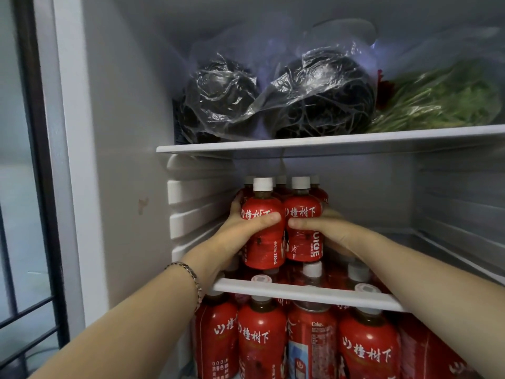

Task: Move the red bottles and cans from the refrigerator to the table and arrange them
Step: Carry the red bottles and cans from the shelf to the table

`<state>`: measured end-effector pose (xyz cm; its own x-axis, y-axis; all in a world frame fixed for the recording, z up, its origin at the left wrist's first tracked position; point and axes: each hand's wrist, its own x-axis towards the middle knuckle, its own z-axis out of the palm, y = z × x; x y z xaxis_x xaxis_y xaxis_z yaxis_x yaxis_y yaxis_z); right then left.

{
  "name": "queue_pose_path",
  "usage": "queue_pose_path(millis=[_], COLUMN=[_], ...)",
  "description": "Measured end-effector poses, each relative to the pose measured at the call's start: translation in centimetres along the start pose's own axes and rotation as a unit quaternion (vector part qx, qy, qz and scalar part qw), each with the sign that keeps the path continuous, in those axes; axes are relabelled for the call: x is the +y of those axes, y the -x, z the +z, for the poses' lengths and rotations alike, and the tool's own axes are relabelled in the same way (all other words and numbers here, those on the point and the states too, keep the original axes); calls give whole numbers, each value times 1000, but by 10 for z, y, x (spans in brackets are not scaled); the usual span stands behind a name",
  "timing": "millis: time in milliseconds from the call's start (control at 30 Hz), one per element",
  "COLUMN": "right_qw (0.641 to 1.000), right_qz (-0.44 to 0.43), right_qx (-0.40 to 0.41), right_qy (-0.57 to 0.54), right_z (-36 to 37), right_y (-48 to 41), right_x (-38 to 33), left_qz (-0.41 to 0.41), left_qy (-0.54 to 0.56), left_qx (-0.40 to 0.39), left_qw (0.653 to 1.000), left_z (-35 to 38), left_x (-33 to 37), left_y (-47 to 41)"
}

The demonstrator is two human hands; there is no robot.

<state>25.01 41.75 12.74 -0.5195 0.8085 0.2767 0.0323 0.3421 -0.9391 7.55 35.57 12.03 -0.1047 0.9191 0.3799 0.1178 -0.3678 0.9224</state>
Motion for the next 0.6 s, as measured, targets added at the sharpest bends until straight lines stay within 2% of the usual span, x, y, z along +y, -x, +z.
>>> queue_pose_path(millis=[167,367,500,600], right_qw=[1000,999,998,998], right_qz=[-5,-14,-24,-34], right_qx=[9,8,-21,-6], right_qy=[-5,-31,-48,-60], right_z=[1,4,12,26], right_y=[-2,2,21,42], right_x=[1,-2,-14,-25], left_qz=[-1,-10,-32,-27], left_qy=[8,16,19,10], left_qx=[-18,29,71,85], left_qw=[1000,999,997,996], left_z=[1,6,10,10], left_x=[1,10,21,40], left_y=[1,13,42,70])
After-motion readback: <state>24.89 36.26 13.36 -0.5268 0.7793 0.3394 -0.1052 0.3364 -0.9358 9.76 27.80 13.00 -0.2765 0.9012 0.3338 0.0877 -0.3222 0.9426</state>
